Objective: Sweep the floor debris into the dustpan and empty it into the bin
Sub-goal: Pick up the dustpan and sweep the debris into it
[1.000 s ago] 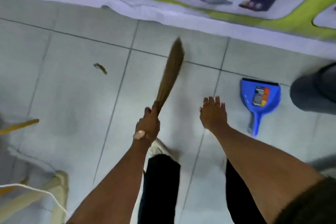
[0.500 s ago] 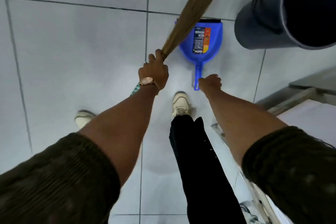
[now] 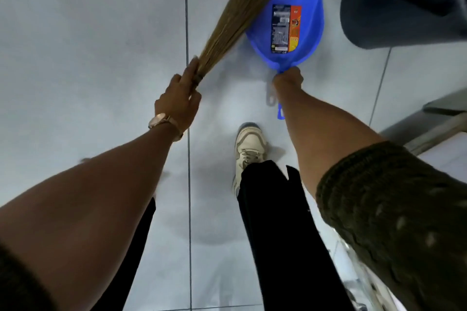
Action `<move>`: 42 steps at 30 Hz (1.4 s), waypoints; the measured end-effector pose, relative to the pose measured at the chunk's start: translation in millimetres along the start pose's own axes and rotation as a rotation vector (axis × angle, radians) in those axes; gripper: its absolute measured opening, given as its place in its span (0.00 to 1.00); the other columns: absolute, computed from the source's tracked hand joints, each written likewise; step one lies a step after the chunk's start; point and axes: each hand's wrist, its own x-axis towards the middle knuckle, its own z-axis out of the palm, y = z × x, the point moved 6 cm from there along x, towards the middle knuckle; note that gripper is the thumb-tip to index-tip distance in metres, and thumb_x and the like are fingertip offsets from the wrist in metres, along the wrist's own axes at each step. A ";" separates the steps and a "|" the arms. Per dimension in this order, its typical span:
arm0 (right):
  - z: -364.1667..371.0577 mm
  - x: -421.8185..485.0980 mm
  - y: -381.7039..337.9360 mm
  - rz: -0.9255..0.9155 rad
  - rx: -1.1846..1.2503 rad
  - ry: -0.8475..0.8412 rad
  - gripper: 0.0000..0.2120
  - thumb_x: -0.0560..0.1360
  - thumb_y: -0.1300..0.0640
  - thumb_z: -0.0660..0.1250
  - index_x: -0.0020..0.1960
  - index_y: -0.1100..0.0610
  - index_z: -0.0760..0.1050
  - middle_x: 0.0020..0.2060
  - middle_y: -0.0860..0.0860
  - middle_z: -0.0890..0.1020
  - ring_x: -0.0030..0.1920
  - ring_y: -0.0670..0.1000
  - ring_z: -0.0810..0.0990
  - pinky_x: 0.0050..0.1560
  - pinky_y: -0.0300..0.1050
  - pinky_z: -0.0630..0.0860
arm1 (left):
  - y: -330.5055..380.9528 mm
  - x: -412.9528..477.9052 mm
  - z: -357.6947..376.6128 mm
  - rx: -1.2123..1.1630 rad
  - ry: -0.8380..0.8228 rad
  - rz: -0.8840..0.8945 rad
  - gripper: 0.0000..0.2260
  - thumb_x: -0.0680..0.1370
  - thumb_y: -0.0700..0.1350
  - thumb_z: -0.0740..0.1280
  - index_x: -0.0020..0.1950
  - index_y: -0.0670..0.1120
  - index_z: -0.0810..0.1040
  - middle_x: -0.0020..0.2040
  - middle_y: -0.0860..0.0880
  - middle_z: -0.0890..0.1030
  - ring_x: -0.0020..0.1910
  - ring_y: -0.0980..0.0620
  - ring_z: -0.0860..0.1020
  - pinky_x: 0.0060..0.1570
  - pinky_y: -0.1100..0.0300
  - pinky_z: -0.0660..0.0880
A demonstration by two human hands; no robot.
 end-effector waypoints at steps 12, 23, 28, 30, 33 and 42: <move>15.9 -226.3 -116.3 -0.379 -0.464 0.007 0.17 0.75 0.65 0.64 0.63 0.62 0.69 0.59 0.60 0.79 0.61 0.63 0.76 0.61 0.55 0.71 | -127.8 -54.6 -259.5 -0.283 0.406 -0.256 0.31 0.78 0.40 0.59 0.76 0.61 0.53 0.46 0.45 0.69 0.38 0.48 0.70 0.38 0.56 0.69; 263.0 -438.8 -255.5 -0.590 -0.622 -0.198 0.21 0.77 0.57 0.67 0.66 0.61 0.66 0.61 0.59 0.79 0.63 0.61 0.77 0.63 0.53 0.71 | -403.4 -152.1 -474.5 -0.118 0.570 -0.490 0.28 0.79 0.41 0.59 0.75 0.62 0.58 0.54 0.40 0.74 0.52 0.39 0.74 0.47 0.48 0.73; 349.3 -491.0 -288.6 -0.687 -0.797 -0.246 0.27 0.78 0.58 0.63 0.74 0.59 0.57 0.63 0.59 0.77 0.65 0.60 0.76 0.65 0.52 0.70 | -523.1 -218.5 -485.7 -0.107 0.476 -0.767 0.27 0.79 0.44 0.59 0.74 0.65 0.57 0.58 0.38 0.73 0.58 0.35 0.73 0.54 0.43 0.73; 382.5 -501.7 -301.1 -0.721 -0.883 -0.271 0.27 0.78 0.58 0.62 0.75 0.59 0.56 0.64 0.59 0.76 0.66 0.60 0.74 0.66 0.53 0.69 | -560.7 -236.8 -486.4 -0.098 0.455 -0.875 0.26 0.80 0.45 0.59 0.73 0.66 0.56 0.58 0.38 0.73 0.57 0.34 0.74 0.52 0.41 0.74; 422.5 -502.3 -317.9 -0.771 -0.975 -0.261 0.28 0.79 0.58 0.61 0.76 0.57 0.55 0.66 0.59 0.75 0.67 0.61 0.73 0.67 0.53 0.67 | -607.8 -240.2 -476.8 -0.076 0.414 -0.945 0.26 0.80 0.45 0.57 0.75 0.64 0.54 0.57 0.36 0.73 0.54 0.33 0.75 0.48 0.42 0.74; 518.9 -448.1 -332.1 -0.713 -0.970 -0.189 0.31 0.79 0.58 0.61 0.79 0.53 0.51 0.69 0.57 0.72 0.70 0.61 0.70 0.71 0.55 0.66 | -704.5 -164.5 -379.6 -0.229 0.318 -0.942 0.26 0.80 0.44 0.58 0.77 0.58 0.56 0.63 0.34 0.73 0.61 0.33 0.73 0.58 0.42 0.74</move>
